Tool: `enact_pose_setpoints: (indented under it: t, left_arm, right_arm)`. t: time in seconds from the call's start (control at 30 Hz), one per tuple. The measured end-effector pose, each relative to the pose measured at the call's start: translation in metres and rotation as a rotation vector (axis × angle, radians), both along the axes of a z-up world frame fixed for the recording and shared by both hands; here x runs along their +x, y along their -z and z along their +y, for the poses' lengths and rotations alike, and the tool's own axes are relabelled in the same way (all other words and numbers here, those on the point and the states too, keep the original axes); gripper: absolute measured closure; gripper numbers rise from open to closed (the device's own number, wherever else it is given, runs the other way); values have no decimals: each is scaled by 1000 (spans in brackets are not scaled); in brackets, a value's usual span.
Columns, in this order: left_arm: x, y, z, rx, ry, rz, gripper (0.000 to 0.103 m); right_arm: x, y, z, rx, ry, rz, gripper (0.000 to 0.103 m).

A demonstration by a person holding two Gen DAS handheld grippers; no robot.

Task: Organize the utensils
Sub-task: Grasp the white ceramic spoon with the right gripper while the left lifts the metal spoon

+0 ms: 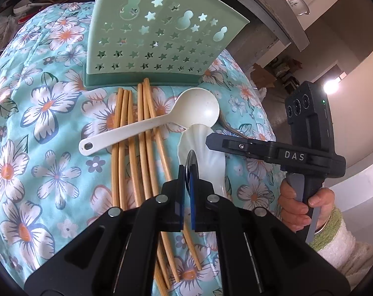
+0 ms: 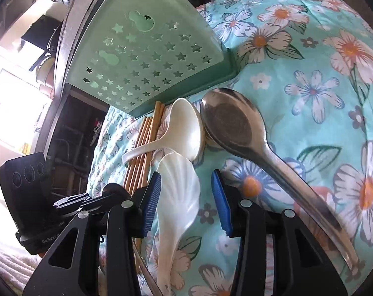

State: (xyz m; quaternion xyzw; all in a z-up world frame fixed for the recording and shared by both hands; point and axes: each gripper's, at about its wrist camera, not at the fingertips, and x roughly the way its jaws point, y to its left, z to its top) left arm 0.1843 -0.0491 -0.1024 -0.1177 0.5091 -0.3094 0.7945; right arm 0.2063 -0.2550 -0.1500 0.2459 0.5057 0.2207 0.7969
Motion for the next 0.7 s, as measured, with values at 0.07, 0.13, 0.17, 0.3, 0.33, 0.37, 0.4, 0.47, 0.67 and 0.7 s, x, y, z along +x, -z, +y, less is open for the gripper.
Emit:
enact_pose_setpoints:
  t: [0.07, 0.13, 0.17, 0.3, 0.33, 0.37, 0.4, 0.47, 0.67, 0.7]
  left_arm:
    - [1, 0, 2, -3, -6, 1, 100]
    - [1, -1, 4, -3, -12, -3, 100]
    - [-1, -1, 4, -2, -16, -6, 100]
    - [-7, -9, 14, 7, -32, -23, 100]
    - [-9, -11, 16, 8, -36, -28, 100]
    - [-10, -14, 19, 7, -40, -32, 100]
    - [-12, -18, 21, 8, -45, -39, 101]
    - [-15, -27, 26, 7, -52, -59, 101]
    - [-24, -72, 40, 19, -78, -178, 100]
    - [-24, -82, 43, 19, -86, -202, 100]
  right_arm:
    - [5, 0, 6, -27, -18, 0, 69]
    - [7, 0, 12, -45, -34, 4, 77]
    - [6, 0, 15, -56, -41, 4, 83]
    - [2, -6, 21, -82, -50, -10, 96]
    - [0, -10, 22, -87, -47, -22, 96]
    - [-3, -15, 23, -98, -46, -36, 98]
    - [-6, -22, 25, -117, -44, -57, 98]
    - [-14, -35, 26, -151, -36, -94, 98]
    - [-38, -90, 24, -250, -2, -250, 98]
    - [-40, -100, 24, -260, 5, -277, 98]
